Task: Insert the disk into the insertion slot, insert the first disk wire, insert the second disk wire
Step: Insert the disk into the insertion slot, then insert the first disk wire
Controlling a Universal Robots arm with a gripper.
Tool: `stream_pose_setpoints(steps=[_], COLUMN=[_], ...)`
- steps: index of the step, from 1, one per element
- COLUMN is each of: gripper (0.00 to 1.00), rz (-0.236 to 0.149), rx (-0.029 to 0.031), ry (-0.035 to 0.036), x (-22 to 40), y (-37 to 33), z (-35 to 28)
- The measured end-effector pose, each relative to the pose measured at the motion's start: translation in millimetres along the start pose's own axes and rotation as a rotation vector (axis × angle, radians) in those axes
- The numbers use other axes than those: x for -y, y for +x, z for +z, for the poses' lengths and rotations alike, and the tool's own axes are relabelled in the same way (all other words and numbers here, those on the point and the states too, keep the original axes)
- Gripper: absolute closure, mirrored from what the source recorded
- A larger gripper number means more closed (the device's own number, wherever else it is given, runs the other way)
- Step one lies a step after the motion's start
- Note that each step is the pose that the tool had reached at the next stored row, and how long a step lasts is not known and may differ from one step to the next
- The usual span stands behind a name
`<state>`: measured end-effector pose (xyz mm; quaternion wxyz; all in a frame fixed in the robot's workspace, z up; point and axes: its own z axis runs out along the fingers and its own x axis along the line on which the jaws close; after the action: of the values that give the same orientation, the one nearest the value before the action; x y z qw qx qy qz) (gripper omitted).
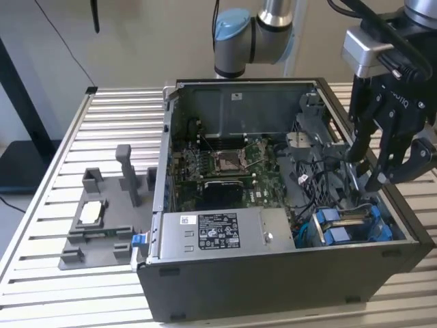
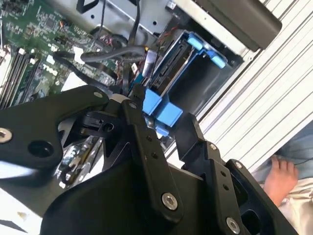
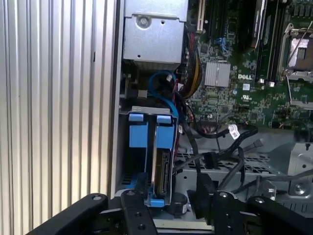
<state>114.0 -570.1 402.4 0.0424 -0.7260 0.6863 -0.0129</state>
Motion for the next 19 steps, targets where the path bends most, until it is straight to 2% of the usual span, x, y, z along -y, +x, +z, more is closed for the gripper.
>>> stream_pose_setpoints(steps=[4,6,9,12,14,17,19], gripper=[0.47,0.47,0.47,0.47,0.47,0.47,0.47], rz=[-0.013,-0.019,-0.029,-0.041,-0.051,-0.068,-0.078], rx=[-0.001,-0.0011,-0.0011,-0.0005,0.0006,0.0019,0.0026], ry=[0.0324,0.0445,0.0588,0.069,0.073,0.0778,0.0781], x=[0.1,0.1,0.3,0.7,0.9,1.2,2.2], y=[-3.5,-5.7,-9.0,-11.5,-12.2,-13.0,-13.3], z=[2.0,3.5,6.4,9.8,12.0,14.6,15.3])
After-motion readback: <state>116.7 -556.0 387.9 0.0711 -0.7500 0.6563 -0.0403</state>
